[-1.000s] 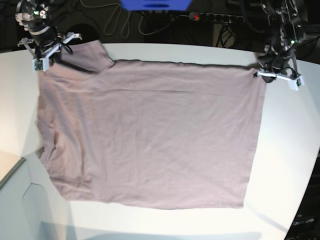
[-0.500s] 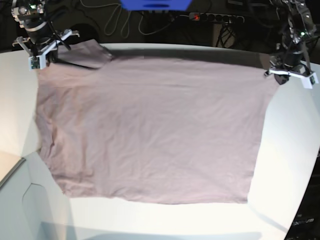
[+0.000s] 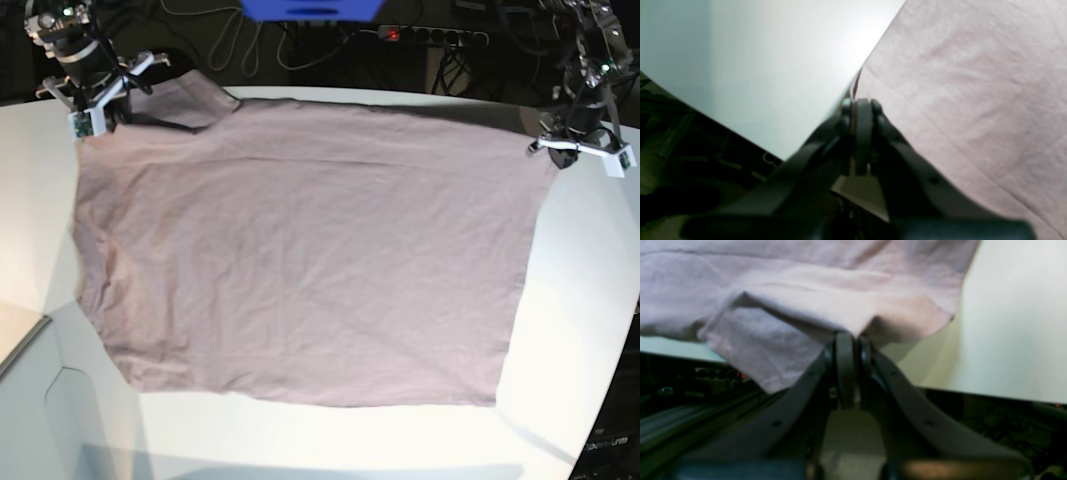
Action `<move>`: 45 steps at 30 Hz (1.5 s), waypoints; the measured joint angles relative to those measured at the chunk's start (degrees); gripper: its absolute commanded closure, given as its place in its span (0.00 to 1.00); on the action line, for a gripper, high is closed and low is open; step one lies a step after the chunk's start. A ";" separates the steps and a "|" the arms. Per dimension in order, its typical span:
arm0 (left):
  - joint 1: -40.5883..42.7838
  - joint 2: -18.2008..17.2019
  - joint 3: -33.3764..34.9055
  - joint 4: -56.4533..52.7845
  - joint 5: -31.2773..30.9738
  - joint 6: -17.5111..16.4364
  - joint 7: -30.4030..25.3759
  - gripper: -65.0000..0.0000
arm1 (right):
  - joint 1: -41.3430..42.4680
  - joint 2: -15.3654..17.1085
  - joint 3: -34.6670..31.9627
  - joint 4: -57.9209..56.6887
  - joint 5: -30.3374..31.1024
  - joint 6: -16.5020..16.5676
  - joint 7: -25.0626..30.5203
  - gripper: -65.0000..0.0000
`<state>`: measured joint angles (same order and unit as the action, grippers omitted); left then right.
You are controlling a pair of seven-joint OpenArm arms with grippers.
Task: Layout the t-shirt on the table in an organized manner, then fold the t-shirt properly
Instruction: 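Lift the held shirt edge with both grippers and fold it across the shirt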
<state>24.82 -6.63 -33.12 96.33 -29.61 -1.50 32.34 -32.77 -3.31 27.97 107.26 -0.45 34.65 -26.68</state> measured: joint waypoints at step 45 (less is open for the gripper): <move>-35.15 -1.11 3.28 -27.43 0.94 0.11 -0.04 1.00 | 36.15 9.33 -0.28 -29.88 -0.26 0.46 -0.15 1.00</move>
<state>-10.33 -7.75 -29.85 68.90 -28.67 -1.39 32.29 3.38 6.02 27.68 77.38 -0.71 35.11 -26.83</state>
